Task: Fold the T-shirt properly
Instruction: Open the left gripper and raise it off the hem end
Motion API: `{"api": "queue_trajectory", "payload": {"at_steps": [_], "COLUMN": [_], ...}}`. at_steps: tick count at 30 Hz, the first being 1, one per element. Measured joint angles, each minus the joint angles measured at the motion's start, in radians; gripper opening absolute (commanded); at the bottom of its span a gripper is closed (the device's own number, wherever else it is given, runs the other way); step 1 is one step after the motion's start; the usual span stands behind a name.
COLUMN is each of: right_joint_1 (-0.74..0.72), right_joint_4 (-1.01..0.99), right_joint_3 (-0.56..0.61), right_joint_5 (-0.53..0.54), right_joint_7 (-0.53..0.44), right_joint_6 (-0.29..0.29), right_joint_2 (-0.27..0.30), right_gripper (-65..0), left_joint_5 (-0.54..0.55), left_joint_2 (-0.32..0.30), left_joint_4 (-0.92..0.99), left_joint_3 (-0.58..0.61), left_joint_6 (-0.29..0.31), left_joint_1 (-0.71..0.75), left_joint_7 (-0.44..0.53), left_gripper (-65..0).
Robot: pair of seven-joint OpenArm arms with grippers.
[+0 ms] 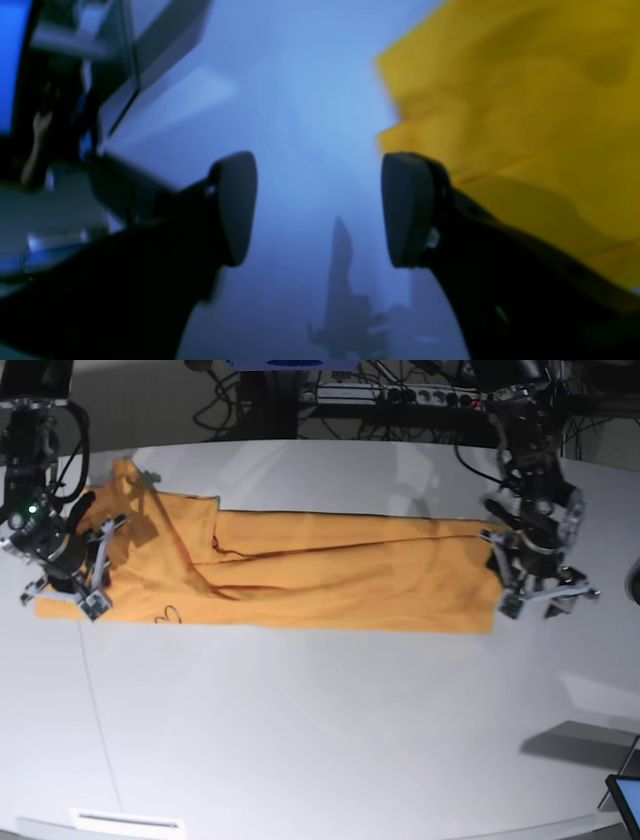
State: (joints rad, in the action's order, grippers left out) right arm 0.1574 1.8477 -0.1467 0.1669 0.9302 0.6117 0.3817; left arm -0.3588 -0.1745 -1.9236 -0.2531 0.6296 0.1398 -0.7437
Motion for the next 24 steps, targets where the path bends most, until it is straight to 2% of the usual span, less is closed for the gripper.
{"api": "queue_trajectory", "payload": {"at_steps": [1, 2, 4, 6, 8, 11, 14, 18, 21, 24], "right_joint_1": [0.003, 0.004, 0.004, 0.006, 0.009, 0.008, 0.007, 0.013, 0.029, 0.034], "right_joint_4": [0.0, 0.0, 0.003, 0.009, 0.021, 0.055, 0.062, 0.063, 0.068, 0.068], "right_joint_3": [0.0, 0.002, 0.005, 0.005, 0.006, 0.018, 0.054, 0.058, 0.056, 0.057], "right_joint_5": [-0.003, -0.001, 0.002, 0.001, 0.001, 0.0, -0.001, 0.008, -0.003, 0.0], "right_joint_7": [0.004, 0.003, -0.012, -0.012, -0.011, -0.011, -0.004, -0.004, -0.003, 0.0], "right_joint_6": [0.0, 0.0, 0.0, 0.0, 0.0, -0.001, 0.0, 0.0, 0.0, 0.001], "right_joint_2": [-0.01, -0.017, -0.031, -0.046, -0.056, -0.054, -0.052, -0.055, -0.052, -0.055], "right_gripper": [-56.0, -56.0, -56.0, -56.0, -56.0, -56.0, -56.0, -56.0, -56.0, -56.0], "left_joint_5": [0.002, 0.015, 0.031, 0.063, 0.1, 0.141, 0.23, 0.425, 0.579, 0.665], "left_joint_2": [0.0, -0.003, -0.03, -0.043, -0.058, -0.061, -0.061, -0.061, -0.069, -0.096], "left_joint_4": [0.0, 0.0, 0.002, 0.003, 0.003, 0.003, 0.003, 0.003, 0.004, 0.004], "left_joint_3": [-0.027, -0.055, -0.083, -0.111, -0.13, -0.166, -0.199, -0.23, -0.325, -0.383], "left_joint_6": [-0.001, -0.002, 0.0, -0.001, -0.001, -0.001, -0.004, 0.0, -0.004, -0.004], "left_joint_1": [0.002, 0.01, 0.022, 0.018, 0.014, 0.016, 0.015, 0.009, 0.006, 0.018], "left_joint_7": [-0.002, -0.002, -0.011, -0.015, -0.007, -0.005, -0.032, -0.194, -0.261, -0.325], "left_gripper": [-28.2, -32.4, -46.9, -57.6, -62.1, -65.0, -63.8, -56.6, -43.3, -29.9]}}
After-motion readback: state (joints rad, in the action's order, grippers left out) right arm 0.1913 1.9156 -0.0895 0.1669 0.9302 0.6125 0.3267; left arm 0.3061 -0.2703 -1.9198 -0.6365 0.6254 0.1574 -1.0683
